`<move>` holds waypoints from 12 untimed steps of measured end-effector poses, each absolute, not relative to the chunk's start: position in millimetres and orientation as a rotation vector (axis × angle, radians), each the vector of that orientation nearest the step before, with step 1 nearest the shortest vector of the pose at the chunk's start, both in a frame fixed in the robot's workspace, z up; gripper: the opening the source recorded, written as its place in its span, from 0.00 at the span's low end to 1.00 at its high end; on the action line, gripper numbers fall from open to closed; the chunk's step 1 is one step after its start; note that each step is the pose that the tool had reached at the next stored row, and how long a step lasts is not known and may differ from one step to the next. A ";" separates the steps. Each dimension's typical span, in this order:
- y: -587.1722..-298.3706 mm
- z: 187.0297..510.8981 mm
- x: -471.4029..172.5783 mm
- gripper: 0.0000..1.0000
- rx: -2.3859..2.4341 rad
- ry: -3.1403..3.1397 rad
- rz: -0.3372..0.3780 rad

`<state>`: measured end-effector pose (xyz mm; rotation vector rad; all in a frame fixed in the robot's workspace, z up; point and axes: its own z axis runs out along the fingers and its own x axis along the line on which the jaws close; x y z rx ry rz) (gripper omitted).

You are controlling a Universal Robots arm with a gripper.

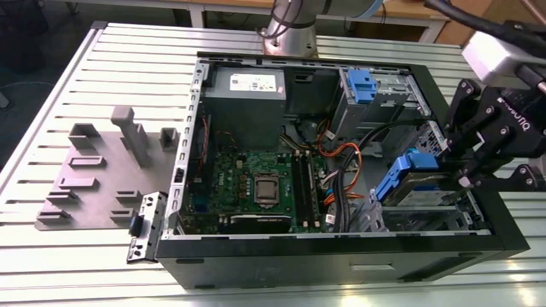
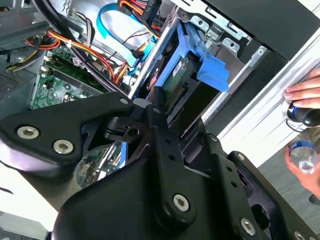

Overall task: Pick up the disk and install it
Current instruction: 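Insert the disk into the insertion slot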

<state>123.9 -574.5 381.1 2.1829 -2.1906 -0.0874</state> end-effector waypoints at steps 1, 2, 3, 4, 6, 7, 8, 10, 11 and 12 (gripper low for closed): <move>-574.5 379.3 123.9 0.35 2.184 -2.189 -0.087; -574.5 377.5 123.9 0.35 2.185 -2.188 -0.087; -574.5 375.7 123.9 0.35 2.186 -2.187 -0.087; -574.5 374.0 123.9 0.35 2.187 -2.186 -0.087; -574.7 368.4 123.9 0.35 2.191 -2.182 -0.087; -574.7 366.6 123.9 0.35 2.192 -2.181 -0.087; -574.7 365.0 123.9 0.35 2.193 -2.180 -0.086; -574.8 361.4 123.9 0.35 2.195 -2.178 -0.086; -574.8 360.5 123.9 0.35 2.196 -2.177 -0.087; -574.8 360.5 123.9 0.35 2.196 -2.176 -0.087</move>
